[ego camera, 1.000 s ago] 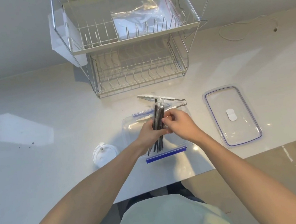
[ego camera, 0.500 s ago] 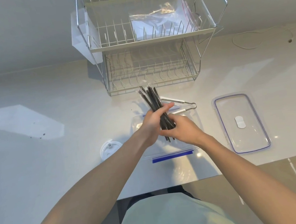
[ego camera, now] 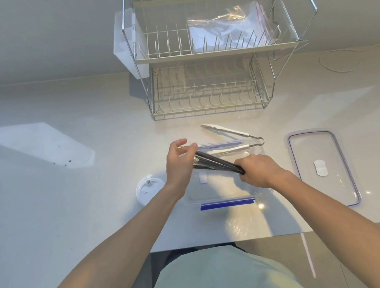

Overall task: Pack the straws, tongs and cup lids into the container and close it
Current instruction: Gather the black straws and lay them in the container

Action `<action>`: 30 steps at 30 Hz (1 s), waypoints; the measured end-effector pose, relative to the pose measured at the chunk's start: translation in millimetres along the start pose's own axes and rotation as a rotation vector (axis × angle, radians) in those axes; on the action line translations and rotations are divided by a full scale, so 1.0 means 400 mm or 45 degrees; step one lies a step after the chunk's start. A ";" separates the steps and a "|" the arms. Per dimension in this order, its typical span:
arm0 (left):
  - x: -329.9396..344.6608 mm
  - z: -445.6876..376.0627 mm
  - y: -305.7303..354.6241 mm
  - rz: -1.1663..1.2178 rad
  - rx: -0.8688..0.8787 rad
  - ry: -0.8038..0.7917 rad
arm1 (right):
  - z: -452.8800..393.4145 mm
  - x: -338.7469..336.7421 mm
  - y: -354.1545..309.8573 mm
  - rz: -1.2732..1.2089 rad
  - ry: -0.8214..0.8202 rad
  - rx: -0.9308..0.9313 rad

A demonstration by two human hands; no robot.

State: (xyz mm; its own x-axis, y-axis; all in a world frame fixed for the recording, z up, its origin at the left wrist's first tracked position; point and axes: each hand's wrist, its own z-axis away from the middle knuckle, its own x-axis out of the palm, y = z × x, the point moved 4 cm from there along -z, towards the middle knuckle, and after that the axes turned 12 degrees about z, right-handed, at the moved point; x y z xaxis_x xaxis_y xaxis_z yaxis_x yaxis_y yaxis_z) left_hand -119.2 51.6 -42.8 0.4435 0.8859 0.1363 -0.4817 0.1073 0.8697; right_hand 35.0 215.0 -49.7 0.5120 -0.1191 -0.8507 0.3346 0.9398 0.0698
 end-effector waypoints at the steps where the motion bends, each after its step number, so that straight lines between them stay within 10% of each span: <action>1: -0.001 0.006 -0.008 -0.012 -0.007 0.007 | 0.000 0.007 0.002 0.020 -0.030 0.002; 8: -0.003 0.033 -0.060 -0.337 -0.035 -0.043 | 0.002 0.024 -0.004 0.047 -0.140 -0.002; 16: 0.060 0.041 -0.109 -1.722 0.159 -0.734 | 0.005 0.049 -0.041 0.095 -0.214 -0.012; 30: 0.060 -0.015 -0.148 -2.064 0.356 -0.943 | 0.001 0.053 -0.039 0.049 -0.281 0.014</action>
State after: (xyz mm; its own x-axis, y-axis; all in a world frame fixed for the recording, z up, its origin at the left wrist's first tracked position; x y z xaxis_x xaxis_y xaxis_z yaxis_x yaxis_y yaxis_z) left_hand -84.7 69.2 -94.0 0.5420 -0.3838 -0.7476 0.8215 0.4293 0.3752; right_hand 41.2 197.6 -68.6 0.6850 -0.1515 -0.7126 0.3193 0.9416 0.1068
